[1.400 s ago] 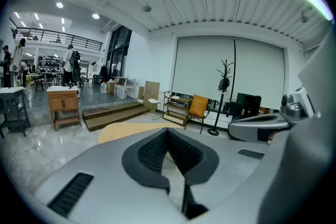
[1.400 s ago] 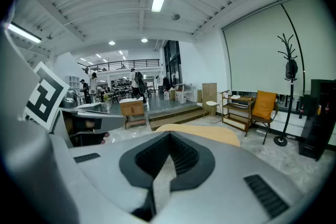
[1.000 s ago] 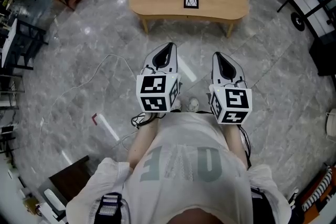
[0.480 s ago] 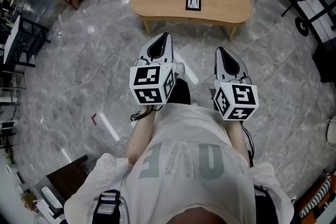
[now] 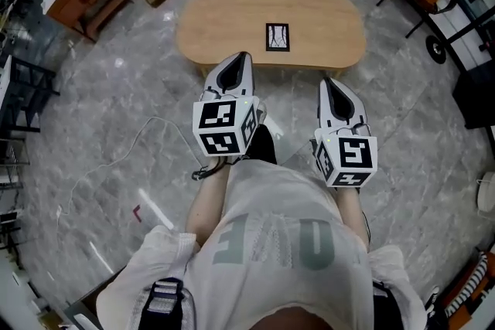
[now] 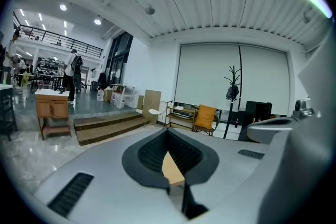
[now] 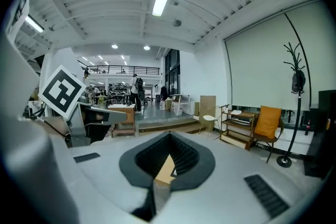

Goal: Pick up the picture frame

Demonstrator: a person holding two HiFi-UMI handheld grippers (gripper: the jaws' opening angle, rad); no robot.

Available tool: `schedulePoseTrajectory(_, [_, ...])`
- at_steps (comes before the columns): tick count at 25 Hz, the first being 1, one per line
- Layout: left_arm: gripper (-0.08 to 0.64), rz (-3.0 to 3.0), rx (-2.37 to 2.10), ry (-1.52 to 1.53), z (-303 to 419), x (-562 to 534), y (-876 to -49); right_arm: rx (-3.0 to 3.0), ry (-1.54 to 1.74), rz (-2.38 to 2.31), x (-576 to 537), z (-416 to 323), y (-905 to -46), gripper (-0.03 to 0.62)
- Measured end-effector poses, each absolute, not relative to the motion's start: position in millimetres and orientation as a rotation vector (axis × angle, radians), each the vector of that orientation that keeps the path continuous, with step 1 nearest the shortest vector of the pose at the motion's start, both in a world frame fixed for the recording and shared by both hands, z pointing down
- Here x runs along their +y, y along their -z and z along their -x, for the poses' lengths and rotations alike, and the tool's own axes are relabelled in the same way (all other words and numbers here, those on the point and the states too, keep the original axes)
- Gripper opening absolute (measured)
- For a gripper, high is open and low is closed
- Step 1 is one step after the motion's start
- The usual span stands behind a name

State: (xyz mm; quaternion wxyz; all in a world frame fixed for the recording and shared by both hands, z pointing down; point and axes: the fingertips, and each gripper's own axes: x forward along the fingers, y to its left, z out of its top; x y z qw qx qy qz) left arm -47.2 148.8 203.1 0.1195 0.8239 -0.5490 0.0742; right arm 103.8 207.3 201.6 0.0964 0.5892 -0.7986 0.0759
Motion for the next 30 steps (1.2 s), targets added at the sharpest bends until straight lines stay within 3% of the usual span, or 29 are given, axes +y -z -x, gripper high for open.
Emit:
schedulePoseTrajectory(14, [0.009, -2.525, -1.448, -0.24, 74.5, -87.7, -185.9, -2.233, -0.186, -1.895, -19.6, -61.6, -166.8, 0.005])
schedulePoseTrajectory(30, [0.009, -2.411, -1.521, -0.255, 54.2, -125.5, -207.9, -2.287, -0.168, -1.701, -86.9, -65.0, -193.1, 0.005])
